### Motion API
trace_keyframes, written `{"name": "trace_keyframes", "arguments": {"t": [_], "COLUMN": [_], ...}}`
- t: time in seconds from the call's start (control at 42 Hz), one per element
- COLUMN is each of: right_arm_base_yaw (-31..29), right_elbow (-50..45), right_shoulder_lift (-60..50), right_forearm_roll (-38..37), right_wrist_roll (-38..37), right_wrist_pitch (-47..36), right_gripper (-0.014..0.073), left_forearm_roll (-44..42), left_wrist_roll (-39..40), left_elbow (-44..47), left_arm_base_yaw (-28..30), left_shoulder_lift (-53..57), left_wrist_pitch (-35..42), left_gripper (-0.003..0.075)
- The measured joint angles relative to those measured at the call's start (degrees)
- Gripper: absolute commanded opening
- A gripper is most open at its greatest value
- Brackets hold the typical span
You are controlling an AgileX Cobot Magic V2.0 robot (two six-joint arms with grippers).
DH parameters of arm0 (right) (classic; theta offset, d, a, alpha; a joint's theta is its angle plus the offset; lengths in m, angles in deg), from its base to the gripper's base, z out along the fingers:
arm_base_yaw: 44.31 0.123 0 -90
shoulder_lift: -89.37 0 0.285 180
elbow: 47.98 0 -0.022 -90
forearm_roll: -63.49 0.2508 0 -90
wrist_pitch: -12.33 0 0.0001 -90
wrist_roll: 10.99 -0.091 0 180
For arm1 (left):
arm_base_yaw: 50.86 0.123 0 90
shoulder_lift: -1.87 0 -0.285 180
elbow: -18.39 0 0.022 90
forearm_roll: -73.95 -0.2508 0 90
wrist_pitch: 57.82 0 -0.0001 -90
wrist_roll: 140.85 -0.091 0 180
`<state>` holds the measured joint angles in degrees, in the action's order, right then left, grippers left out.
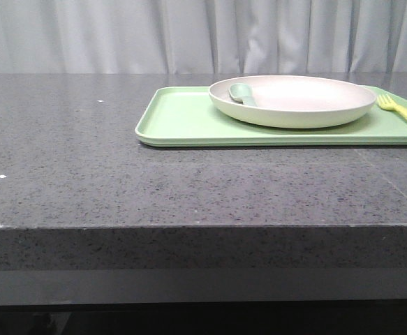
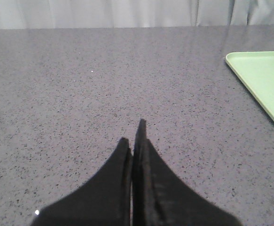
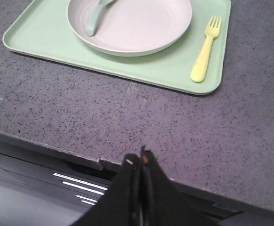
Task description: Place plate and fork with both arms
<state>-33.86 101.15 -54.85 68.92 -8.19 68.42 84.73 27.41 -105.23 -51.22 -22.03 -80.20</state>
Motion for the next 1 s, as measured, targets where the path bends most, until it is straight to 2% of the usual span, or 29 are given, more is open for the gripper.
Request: {"name": "trace_keyframes", "arguments": {"t": [0.214,0.404,0.618,0.999], "right_arm_base_yaw": [0.0,0.0,0.0,0.0], "right_elbow": [0.0,0.0,0.0,0.0], "right_shoulder_lift": [0.0,0.0,0.0,0.0], "right_forearm_roll": [0.0,0.0,0.0,0.0], "right_wrist_roll": [0.0,0.0,0.0,0.0], "right_wrist_pitch": [0.0,0.2,0.4,0.7], "right_gripper": [-0.012,-0.012,-0.012,-0.012], "left_forearm_roll": [0.0,-0.1,-11.4,-12.3], "left_wrist_roll": [0.0,0.9,15.8,18.1], "left_elbow": [9.7,15.3,21.0,21.2], "left_arm_base_yaw": [0.1,0.1,0.1,0.1], "left_shoulder_lift": [11.2,14.8,16.5,16.5], "left_wrist_pitch": [4.2,8.4,12.5,15.7], "left_gripper": [-0.0018,-0.0018,-0.0018,-0.0018]}}
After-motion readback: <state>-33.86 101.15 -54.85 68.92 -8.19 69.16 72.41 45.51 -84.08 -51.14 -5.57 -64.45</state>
